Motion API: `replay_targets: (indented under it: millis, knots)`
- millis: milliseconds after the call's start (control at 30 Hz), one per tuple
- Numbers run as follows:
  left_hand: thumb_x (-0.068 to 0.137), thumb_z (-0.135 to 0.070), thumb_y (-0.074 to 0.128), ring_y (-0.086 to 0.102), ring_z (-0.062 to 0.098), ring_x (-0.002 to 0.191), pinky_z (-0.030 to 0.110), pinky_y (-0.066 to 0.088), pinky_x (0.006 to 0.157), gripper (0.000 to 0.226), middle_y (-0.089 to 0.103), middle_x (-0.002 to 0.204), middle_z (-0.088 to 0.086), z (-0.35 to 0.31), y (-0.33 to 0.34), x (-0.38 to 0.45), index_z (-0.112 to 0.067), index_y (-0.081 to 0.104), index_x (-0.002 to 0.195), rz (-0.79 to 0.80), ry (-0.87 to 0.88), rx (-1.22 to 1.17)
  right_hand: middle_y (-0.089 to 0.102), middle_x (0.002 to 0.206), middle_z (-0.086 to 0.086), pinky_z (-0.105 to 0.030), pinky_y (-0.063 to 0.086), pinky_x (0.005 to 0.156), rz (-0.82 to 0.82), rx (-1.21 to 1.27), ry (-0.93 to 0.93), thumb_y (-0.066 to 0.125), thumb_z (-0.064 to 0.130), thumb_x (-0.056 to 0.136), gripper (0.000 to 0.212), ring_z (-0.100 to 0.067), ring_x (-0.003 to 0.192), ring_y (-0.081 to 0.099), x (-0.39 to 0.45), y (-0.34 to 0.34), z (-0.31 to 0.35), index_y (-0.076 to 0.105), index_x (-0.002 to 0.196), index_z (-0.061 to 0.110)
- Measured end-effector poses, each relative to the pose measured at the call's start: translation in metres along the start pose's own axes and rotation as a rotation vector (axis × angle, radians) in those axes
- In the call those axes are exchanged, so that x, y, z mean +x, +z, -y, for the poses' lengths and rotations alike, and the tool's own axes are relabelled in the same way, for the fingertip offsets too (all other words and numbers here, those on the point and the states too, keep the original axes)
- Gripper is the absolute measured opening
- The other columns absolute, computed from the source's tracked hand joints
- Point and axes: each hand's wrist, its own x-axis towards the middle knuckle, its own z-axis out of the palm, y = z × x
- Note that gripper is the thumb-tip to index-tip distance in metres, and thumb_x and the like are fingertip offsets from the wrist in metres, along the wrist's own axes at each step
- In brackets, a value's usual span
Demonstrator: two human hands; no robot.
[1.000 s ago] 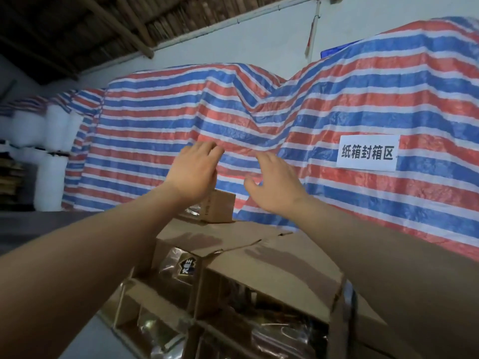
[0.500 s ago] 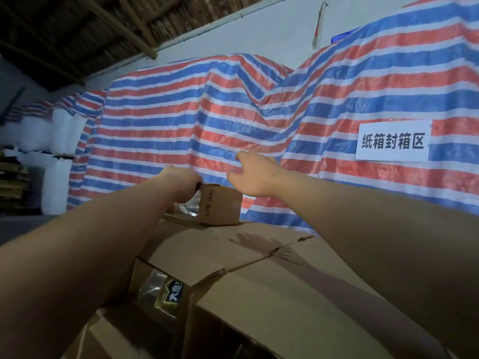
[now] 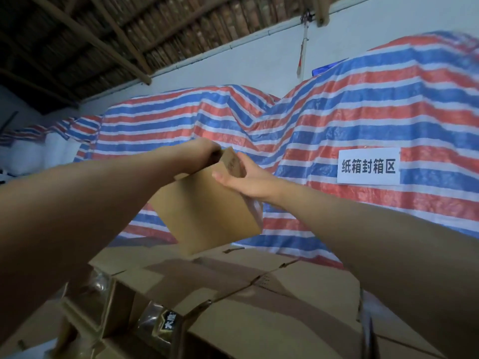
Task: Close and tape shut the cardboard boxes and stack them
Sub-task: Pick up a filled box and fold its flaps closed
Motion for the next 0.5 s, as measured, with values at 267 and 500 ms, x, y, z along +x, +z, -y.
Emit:
replay_targets:
  millis: [267, 500]
  knots:
    - [0.103, -0.030, 0.042, 0.055, 0.022, 0.091, 0.032, 0.040, 0.079, 0.030, 0.064, 0.106, 0.009, -0.089, -0.094, -0.021, -0.009, 0.064, 0.104, -0.015, 0.096, 0.007, 0.052, 0.139, 0.005, -0.041, 0.051, 0.101, -0.099, 0.032, -0.042, 0.082, 0.051, 0.075, 0.099, -0.016, 0.116, 0.059, -0.089, -0.084, 0.053, 0.022, 0.152, 0.041]
    - [0.101, -0.044, 0.043, 0.061, 0.023, 0.102, 0.038, 0.049, 0.086, 0.039, 0.060, 0.118, 0.004, -0.145, -0.125, -0.057, -0.013, 0.054, 0.121, 0.086, -0.118, -0.528, 0.051, 0.144, 0.005, -0.040, 0.052, 0.101, -0.291, 0.078, 0.020, 0.082, 0.049, 0.076, 0.094, -0.014, 0.121, 0.059, -0.202, -0.151, 0.054, 0.028, 0.153, 0.042]
